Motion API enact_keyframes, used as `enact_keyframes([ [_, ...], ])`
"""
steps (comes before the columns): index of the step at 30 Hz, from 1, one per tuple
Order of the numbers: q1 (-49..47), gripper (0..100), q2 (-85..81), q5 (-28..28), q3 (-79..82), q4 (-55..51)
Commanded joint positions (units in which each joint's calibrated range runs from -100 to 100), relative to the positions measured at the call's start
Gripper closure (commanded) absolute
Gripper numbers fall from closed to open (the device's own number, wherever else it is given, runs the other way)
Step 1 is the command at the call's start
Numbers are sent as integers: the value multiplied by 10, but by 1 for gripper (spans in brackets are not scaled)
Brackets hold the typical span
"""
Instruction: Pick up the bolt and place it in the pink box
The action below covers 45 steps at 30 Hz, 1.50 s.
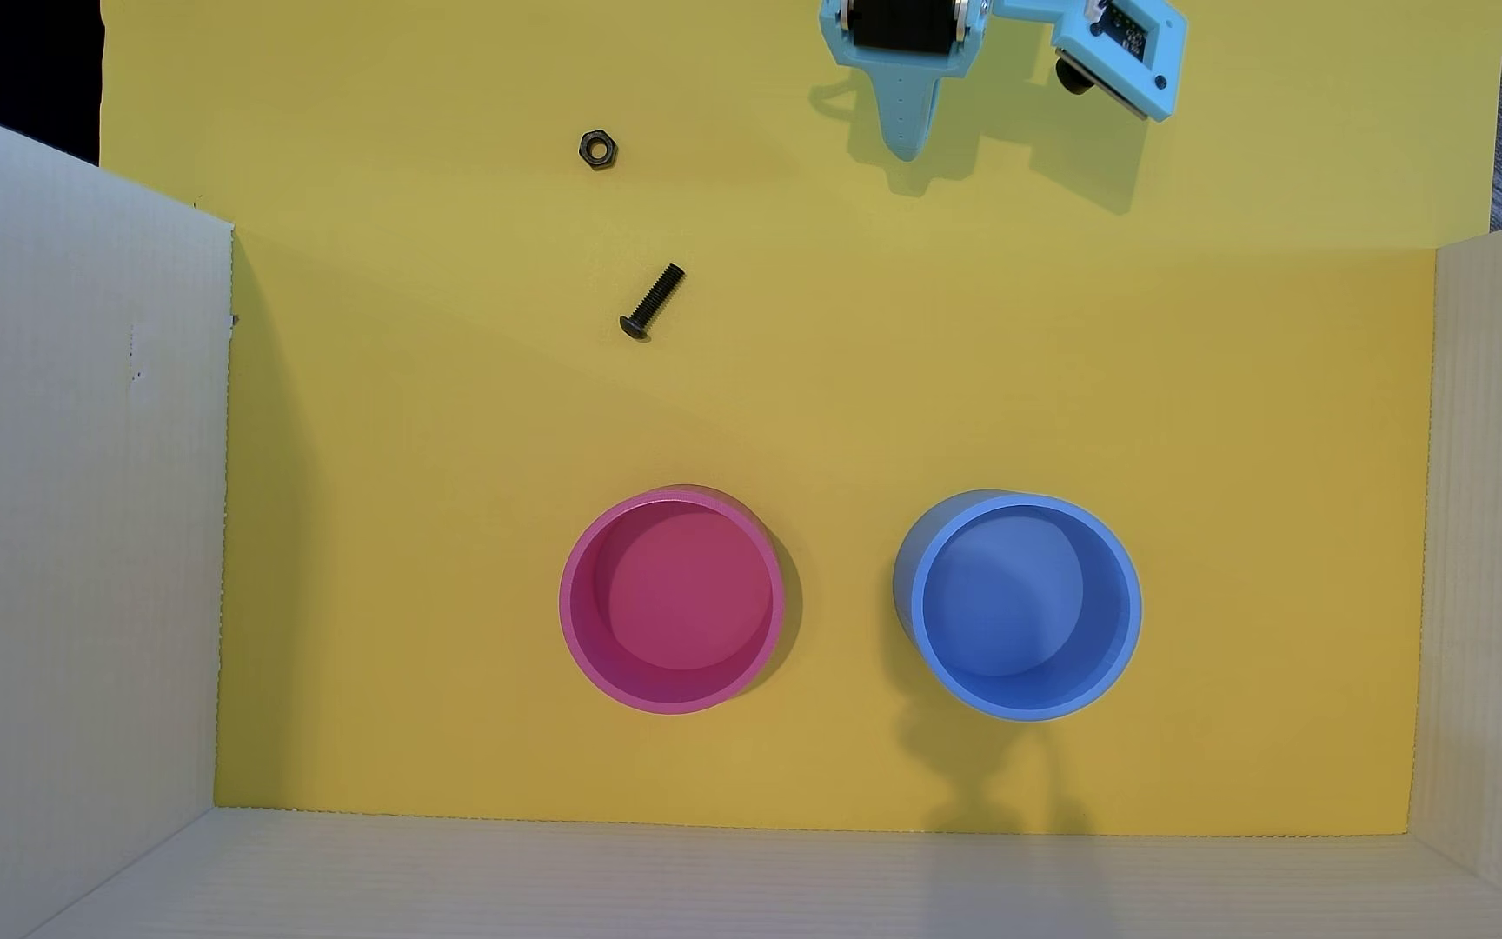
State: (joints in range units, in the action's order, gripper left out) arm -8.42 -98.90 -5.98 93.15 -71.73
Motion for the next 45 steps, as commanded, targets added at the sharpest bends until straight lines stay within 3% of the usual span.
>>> enact_keyframes([
  [1, 14, 99, 3, 45, 6, 31],
  [39, 8, 99, 3, 48, 10, 34],
  [45, 80, 99, 3, 49, 12, 58],
])
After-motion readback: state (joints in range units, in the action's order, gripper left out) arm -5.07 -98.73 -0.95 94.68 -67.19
